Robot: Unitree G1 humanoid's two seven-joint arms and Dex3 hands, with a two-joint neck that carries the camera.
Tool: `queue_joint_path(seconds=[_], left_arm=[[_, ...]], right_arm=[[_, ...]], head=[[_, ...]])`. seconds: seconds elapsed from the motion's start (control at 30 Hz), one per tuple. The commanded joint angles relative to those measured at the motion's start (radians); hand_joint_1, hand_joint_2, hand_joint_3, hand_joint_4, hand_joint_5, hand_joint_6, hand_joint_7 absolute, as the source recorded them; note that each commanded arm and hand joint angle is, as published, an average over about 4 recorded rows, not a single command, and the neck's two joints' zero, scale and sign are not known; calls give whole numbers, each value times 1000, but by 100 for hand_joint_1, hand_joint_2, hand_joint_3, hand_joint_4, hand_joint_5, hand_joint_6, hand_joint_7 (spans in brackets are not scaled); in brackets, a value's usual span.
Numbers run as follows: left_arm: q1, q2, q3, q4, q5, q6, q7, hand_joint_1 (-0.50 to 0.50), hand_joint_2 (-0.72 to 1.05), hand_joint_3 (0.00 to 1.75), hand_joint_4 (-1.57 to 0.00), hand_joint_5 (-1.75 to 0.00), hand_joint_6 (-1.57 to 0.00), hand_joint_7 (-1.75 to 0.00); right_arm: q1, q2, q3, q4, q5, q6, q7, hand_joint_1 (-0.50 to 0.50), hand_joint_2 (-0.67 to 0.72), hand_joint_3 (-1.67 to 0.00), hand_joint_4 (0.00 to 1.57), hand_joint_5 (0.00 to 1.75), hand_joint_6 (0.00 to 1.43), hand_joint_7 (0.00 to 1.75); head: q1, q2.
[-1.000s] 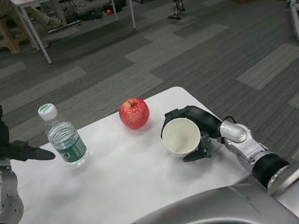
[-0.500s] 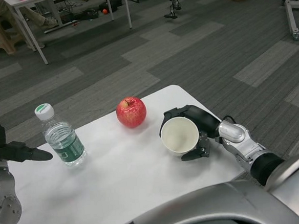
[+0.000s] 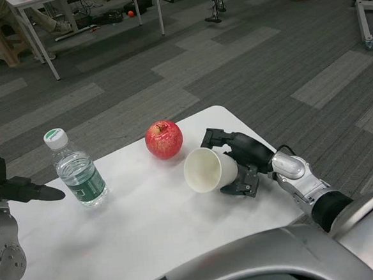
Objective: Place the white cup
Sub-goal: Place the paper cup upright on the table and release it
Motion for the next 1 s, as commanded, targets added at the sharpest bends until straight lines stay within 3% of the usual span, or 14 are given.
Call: queue_joint_path(seconds=[0.03, 0.13, 0.23, 0.33, 0.47, 0.67, 0.8, 0.87, 1.0], left_arm=[[6, 4, 2, 6, -3, -2, -2, -50, -64, 9, 0, 0, 0, -14], [6, 4, 2, 6, -3, -2, -2, -50, -64, 9, 0, 0, 0, -14], [7, 4, 2, 6, -4, -2, -2, -50, -64, 9, 0, 0, 0, -14], [9, 4, 2, 6, -6, -2, -2, -50, -64, 9, 0, 0, 0, -14], [11, 4, 2, 6, -9, -3, -2, -50, -64, 9, 0, 0, 0, -14], [12, 4, 1, 6, -9, -3, -2, -50, -64, 9, 0, 0, 0, -14], [13, 4, 1, 6, -9, -3, -2, -50, -64, 9, 0, 0, 0, -14], [14, 4, 2, 6, -9, -3, -2, -50, -64, 9, 0, 0, 0, -14], [16, 4, 2, 6, -9, -3, -2, -50, -64, 9, 0, 0, 0, -14]], right_arm=[[19, 4, 10, 24, -22, 22, 5, -17, 11, -159, 16, 162, 0, 159], [18, 2, 10, 24, -22, 21, 5, -20, 12, -159, 1, 155, 0, 152], [18, 2, 11, 25, -22, 21, 5, -25, 9, -159, 0, 150, 0, 147], [18, 4, 9, 26, -22, 21, 5, -19, 14, -159, 0, 143, 0, 141], [18, 4, 5, 28, -22, 21, 5, -12, 15, -159, 0, 136, 0, 147], [18, 4, 10, 34, -22, 21, 5, -15, 15, -159, 0, 143, 0, 147], [18, 4, 13, 38, -22, 21, 5, -17, 15, -155, 0, 136, 0, 143], [18, 4, 13, 39, -22, 21, 5, -19, 15, -155, 0, 131, 0, 138], [15, 2, 13, 41, -22, 21, 5, -21, 15, -151, 0, 92, 0, 115]], head=[[2, -1], [4, -2], [5, -3], [7, -5], [8, -5], [10, -6], [9, -5], [9, -5], [9, -5]])
